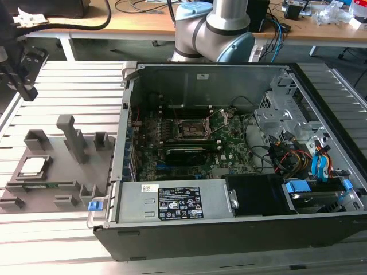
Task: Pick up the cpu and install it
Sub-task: 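Reach for the cpu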
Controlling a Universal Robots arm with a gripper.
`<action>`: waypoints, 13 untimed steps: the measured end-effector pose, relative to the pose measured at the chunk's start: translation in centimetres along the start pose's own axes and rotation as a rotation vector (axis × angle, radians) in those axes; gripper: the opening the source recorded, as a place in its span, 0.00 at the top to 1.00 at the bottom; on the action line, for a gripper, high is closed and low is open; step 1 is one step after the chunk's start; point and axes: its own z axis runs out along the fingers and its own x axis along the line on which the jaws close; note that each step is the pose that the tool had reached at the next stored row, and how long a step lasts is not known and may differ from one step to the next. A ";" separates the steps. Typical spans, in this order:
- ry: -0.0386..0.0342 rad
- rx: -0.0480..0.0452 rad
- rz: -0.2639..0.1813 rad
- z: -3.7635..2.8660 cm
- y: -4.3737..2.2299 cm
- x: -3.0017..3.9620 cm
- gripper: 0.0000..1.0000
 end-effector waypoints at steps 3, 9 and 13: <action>-0.0001 -0.0001 0.000 0.09 -0.41 1.16 0.89; 0.0001 0.0001 0.000 0.67 -0.66 2.01 0.89; 0.0000 0.0000 0.000 1.17 -0.77 2.59 0.89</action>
